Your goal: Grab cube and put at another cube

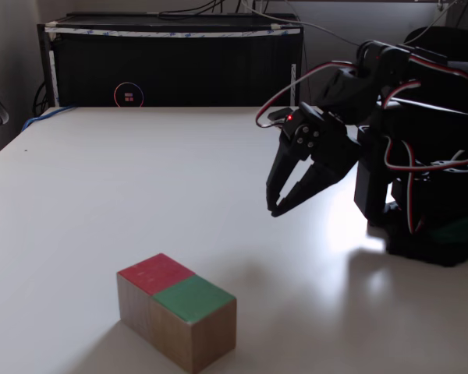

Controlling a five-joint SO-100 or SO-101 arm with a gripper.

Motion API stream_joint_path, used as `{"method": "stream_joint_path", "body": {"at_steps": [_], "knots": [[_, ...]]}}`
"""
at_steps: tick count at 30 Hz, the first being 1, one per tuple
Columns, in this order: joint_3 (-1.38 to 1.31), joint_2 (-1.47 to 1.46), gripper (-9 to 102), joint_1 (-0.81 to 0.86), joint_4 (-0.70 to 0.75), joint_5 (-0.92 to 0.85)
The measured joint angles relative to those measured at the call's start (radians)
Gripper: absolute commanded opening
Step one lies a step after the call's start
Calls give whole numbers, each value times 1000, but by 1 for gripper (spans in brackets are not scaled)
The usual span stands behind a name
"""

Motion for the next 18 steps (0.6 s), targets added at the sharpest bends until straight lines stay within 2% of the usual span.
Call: {"method": "stream_joint_path", "body": {"at_steps": [7, 14, 18], "knots": [[0, 0, 0, -20, -2, -63], [-26, 0, 0, -21, -97, -43], [-176, -106, 0, -141, -94, -64]]}}
